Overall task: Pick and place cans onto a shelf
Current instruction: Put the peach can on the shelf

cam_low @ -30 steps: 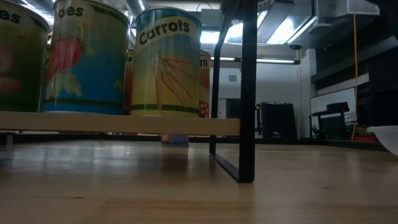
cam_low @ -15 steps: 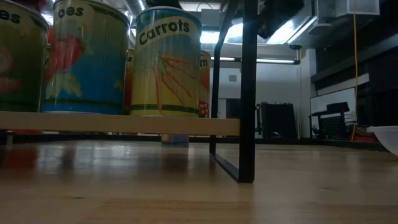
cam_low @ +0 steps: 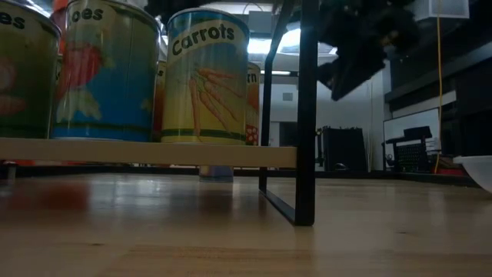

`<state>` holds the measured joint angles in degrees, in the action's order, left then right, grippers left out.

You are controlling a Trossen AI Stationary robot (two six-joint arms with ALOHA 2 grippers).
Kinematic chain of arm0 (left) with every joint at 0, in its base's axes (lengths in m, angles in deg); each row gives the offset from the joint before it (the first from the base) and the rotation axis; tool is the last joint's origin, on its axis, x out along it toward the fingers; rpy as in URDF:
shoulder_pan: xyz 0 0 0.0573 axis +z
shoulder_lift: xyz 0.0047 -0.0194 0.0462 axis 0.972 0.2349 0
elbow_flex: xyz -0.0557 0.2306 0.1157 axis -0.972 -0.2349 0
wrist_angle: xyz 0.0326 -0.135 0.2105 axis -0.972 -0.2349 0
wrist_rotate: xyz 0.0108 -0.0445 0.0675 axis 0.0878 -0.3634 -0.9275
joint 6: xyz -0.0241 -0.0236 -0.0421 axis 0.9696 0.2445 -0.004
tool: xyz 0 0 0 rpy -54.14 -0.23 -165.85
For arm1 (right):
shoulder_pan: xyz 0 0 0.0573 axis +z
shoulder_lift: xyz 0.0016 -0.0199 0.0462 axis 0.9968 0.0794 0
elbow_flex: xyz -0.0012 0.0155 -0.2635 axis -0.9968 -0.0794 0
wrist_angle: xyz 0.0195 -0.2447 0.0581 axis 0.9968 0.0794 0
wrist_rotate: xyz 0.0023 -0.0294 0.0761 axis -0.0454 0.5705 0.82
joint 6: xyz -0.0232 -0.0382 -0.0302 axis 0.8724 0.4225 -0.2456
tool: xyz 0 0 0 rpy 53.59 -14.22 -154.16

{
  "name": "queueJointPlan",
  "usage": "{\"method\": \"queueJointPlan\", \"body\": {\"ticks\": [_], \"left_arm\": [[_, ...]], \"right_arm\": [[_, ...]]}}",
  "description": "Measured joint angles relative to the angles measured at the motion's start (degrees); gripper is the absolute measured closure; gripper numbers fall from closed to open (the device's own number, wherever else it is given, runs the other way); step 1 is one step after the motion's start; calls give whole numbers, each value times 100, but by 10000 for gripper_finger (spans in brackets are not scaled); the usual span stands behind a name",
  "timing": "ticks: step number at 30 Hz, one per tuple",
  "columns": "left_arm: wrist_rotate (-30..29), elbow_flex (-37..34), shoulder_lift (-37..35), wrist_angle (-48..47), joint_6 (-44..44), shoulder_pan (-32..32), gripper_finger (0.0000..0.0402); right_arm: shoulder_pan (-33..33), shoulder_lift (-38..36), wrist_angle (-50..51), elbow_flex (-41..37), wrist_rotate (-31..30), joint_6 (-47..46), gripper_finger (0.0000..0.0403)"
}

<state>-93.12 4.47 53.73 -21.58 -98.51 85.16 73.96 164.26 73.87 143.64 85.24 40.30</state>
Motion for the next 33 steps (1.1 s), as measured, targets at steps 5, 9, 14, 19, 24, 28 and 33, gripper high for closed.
{"method": "queueJointPlan", "body": {"ticks": [5, 9, 14, 19, 24, 28, 33], "left_arm": [[151, 0, 160, -19, -227, 386, 331], [37, -2, 336, -35, -218, 555, 331], [-39, -4, 565, -69, -171, 659, 330], [31, -4, 856, -69, -176, 679, 330], [39, -4, 1168, -59, -416, 679, 330], [27, -4, 1397, -63, -717, 679, 330], [24, -4, 1577, -140, -1038, 673, 330]], "right_arm": [[-2, 4, -655, -504, -1, -72, 340], [0, 4, -1050, -761, 0, -226, 340], [0, 4, -1300, -917, -1, -354, 340], [0, 4, -1414, -920, -1, -352, 340], [0, 4, -1482, -920, -1, -349, 340], [-1, 4, -1479, -920, -1, -349, 340], [0, 4, -1479, -920, -1, -349, 340]]}}
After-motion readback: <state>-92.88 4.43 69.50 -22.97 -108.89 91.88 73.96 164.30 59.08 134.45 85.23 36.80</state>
